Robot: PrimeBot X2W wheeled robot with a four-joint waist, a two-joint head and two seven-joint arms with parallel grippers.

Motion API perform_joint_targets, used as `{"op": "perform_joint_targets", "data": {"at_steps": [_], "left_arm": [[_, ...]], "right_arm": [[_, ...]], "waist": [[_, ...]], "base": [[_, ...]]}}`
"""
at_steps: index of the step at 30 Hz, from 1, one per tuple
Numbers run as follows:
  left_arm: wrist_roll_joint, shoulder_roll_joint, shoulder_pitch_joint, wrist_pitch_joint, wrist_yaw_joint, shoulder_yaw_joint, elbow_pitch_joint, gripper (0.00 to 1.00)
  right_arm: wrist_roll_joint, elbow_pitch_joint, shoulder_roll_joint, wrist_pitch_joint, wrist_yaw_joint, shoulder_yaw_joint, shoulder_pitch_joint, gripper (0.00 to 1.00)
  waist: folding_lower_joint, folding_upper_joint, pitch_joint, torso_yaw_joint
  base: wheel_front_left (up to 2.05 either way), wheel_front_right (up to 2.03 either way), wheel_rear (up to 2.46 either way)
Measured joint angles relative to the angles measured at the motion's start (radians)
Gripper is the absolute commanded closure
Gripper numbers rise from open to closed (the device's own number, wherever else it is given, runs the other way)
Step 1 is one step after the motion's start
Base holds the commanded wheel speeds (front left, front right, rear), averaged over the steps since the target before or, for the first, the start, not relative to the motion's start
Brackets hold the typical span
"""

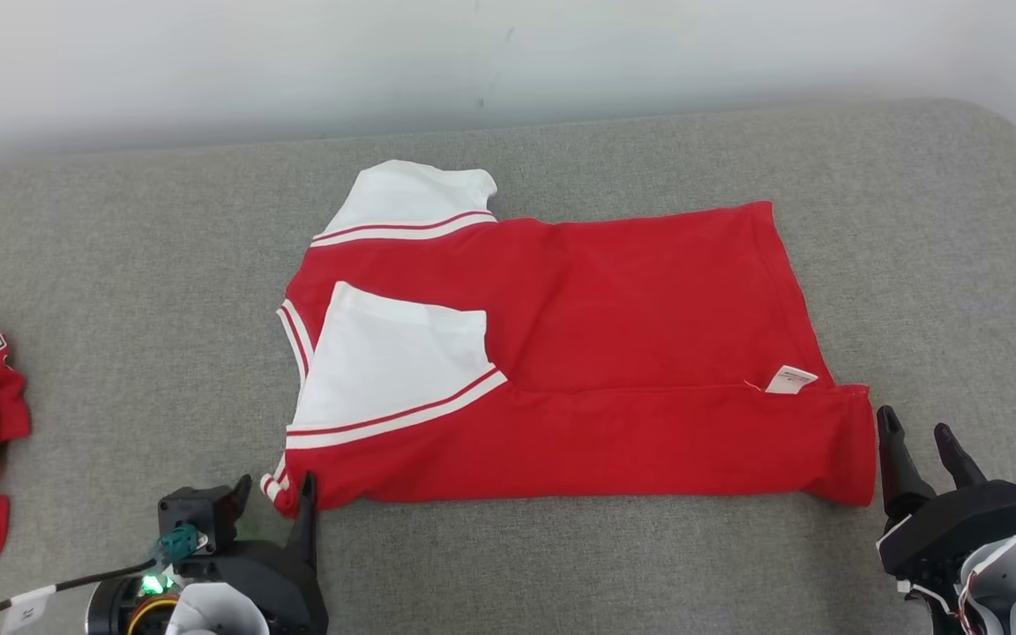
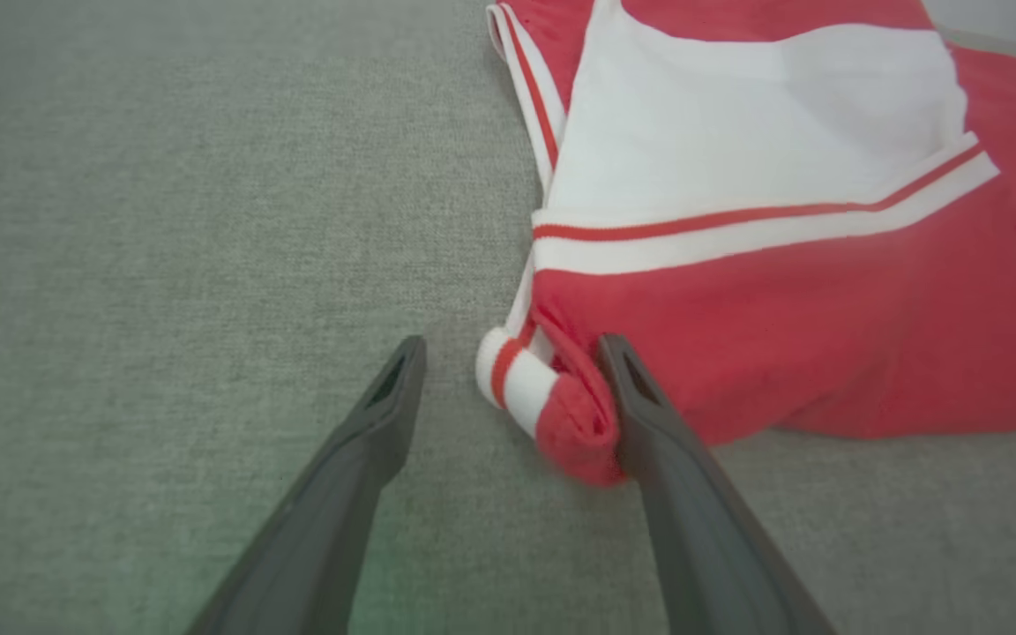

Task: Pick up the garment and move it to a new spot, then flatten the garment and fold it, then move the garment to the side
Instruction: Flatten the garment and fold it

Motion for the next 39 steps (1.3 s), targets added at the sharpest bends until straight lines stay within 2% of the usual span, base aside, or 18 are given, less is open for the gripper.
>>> {"op": "perform_joint_targets", "data": {"at_steps": [1,2,3,5,14,21,35,36,37,39], "left_arm": [[-0.001,0.000,-0.001,0.014,0.000,-0.004,0.003,0.02],[-0.002,0.001,-0.001,0.022,0.000,-0.007,0.006,0.25],[-0.004,0.001,-0.002,0.033,0.000,-0.009,0.007,0.55],[-0.005,0.004,-0.003,0.042,0.000,-0.012,0.006,1.00],[-0.018,0.015,0.039,-0.008,-0.007,-0.001,-0.022,1.00],[-0.022,0.003,0.044,-0.039,-0.008,-0.007,-0.036,1.00],[-0.028,-0.007,0.030,-0.062,-0.005,-0.013,-0.040,1.00],[-0.031,-0.008,0.029,-0.062,-0.005,-0.013,-0.039,1.00],[-0.036,-0.009,0.029,-0.065,-0.005,-0.014,-0.037,1.00],[-0.039,-0.010,0.029,-0.066,-0.007,-0.015,-0.031,1.00]], "right_arm": [[0.000,0.000,0.000,0.000,0.000,-0.001,-0.001,0.00],[0.000,0.000,0.000,0.000,0.000,-0.002,-0.002,0.00],[-0.001,0.000,0.000,0.000,0.000,-0.003,-0.002,0.00],[-0.004,0.000,0.000,0.001,0.000,-0.003,-0.003,0.00],[-0.103,-0.028,-0.001,0.047,0.000,-0.021,-0.002,0.00],[-0.139,0.013,-0.001,0.126,0.000,-0.036,-0.009,0.00],[-0.174,0.036,-0.013,0.260,-0.003,0.061,-0.007,0.00],[-0.174,0.035,-0.014,0.267,-0.003,0.064,-0.006,0.55],[-0.176,0.032,-0.015,0.272,-0.003,0.070,-0.005,0.96],[-0.180,0.025,-0.014,0.282,-0.004,0.079,0.001,1.00]], "waist": [[0.0000,0.0000,0.002,-0.001],[0.0000,0.0000,0.004,-0.002],[0.0000,0.0000,0.006,-0.002],[0.0000,0.0000,0.009,-0.002],[0.0000,0.0000,0.025,0.008],[0.0000,0.0000,0.053,0.024],[0.0000,-0.0001,0.099,0.052],[0.0000,0.0000,0.098,0.053],[0.0000,0.0000,0.096,0.054],[0.0000,0.0000,0.090,0.055]], "base": [[0.00,0.00,0.00],[0.00,0.00,0.00],[0.00,0.00,0.00],[0.00,0.00,0.00],[0.00,0.00,0.00],[0.00,0.00,0.00],[0.00,0.00,0.00],[0.00,0.00,0.00],[0.00,0.00,0.00],[0.00,0.00,0.00]]}}
